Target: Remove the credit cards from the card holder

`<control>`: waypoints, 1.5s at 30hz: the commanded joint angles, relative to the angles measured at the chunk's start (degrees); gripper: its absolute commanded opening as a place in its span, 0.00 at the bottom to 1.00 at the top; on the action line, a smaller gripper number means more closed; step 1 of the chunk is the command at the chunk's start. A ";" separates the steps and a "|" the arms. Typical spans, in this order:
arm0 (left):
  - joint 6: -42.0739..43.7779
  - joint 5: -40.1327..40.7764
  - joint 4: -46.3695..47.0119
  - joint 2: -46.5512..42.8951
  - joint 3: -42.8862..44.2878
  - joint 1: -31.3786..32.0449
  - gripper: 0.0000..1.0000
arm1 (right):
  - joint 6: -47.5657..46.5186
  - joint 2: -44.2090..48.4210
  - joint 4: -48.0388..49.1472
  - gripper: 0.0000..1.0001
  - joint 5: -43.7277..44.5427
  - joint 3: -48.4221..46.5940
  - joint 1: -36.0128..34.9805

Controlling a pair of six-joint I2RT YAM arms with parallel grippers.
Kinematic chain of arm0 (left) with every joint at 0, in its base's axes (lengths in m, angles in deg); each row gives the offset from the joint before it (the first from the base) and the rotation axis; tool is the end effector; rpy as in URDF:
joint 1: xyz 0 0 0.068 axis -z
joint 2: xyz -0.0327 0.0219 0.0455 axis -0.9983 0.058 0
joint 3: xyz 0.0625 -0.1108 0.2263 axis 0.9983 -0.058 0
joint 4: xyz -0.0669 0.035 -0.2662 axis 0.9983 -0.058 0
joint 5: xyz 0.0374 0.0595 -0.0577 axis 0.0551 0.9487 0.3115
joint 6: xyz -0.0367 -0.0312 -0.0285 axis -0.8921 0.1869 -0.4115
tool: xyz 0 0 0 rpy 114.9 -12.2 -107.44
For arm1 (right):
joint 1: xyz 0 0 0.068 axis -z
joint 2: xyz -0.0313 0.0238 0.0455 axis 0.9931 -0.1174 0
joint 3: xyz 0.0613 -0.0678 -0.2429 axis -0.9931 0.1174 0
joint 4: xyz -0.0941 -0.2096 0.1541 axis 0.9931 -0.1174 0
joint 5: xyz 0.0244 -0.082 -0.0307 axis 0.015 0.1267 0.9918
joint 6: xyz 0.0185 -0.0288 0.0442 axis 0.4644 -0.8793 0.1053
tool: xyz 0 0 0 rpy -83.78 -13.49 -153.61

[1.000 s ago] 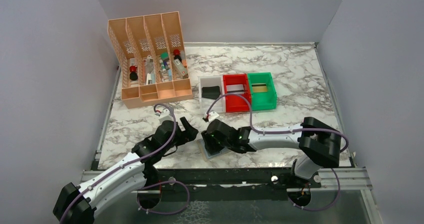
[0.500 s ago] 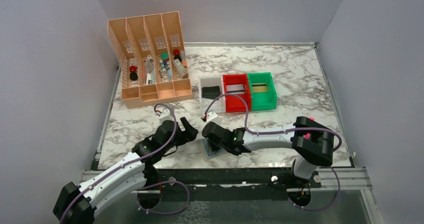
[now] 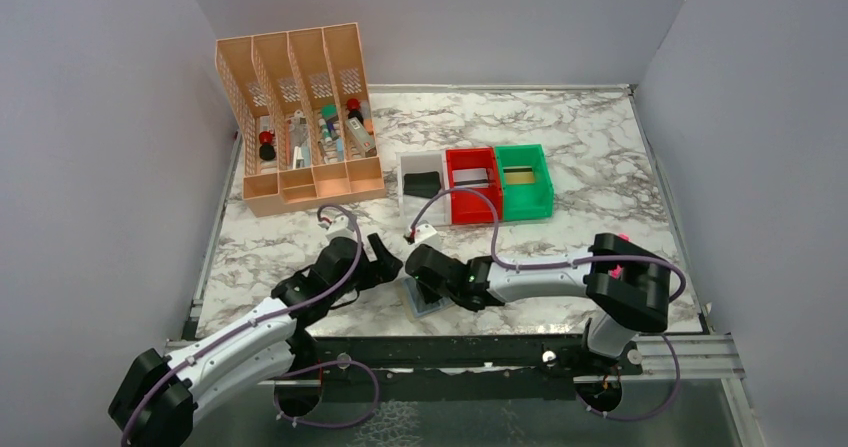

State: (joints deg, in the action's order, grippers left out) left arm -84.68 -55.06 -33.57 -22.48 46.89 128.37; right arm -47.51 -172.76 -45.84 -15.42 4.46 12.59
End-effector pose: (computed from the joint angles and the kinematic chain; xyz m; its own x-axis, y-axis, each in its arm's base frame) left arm 0.1426 -0.1186 0.1510 -0.7110 -0.3979 -0.5797 0.0068 0.8206 -0.5715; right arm 0.1263 0.3222 0.1336 -0.6634 -0.3316 -0.6708 -0.5512 0.8228 0.1383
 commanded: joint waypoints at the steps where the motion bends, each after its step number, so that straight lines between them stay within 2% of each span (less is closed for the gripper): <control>1: 2.51 -5.45 5.14 2.59 0.60 0.06 0.85 | -0.39 2.65 -1.40 0.01 -1.54 2.69 0.13; 10: 4.52 -10.96 8.23 6.22 1.27 0.08 0.85 | 1.25 7.37 4.15 0.01 -6.14 4.71 2.03; 17: 4.53 -13.24 9.50 5.73 0.81 0.06 0.85 | 2.51 10.23 6.22 0.01 -8.75 8.25 6.55; 20: 4.46 -14.49 10.31 5.33 0.65 0.05 0.84 | 2.32 11.38 8.43 0.01 -13.14 10.25 9.55; 28: 2.16 -20.34 20.13 8.05 -1.16 0.12 0.80 | 3.46 11.69 12.22 0.01 -17.29 13.01 12.52; 45: 0.43 -19.16 29.22 20.49 1.39 5.08 0.78 | 4.71 13.92 15.79 0.01 -23.47 16.36 17.11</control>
State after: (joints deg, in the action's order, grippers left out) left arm -83.74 -73.84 -8.94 -4.75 46.78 131.84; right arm -43.42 -160.58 -32.73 -36.47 19.85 28.89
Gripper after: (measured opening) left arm 0.788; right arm 0.017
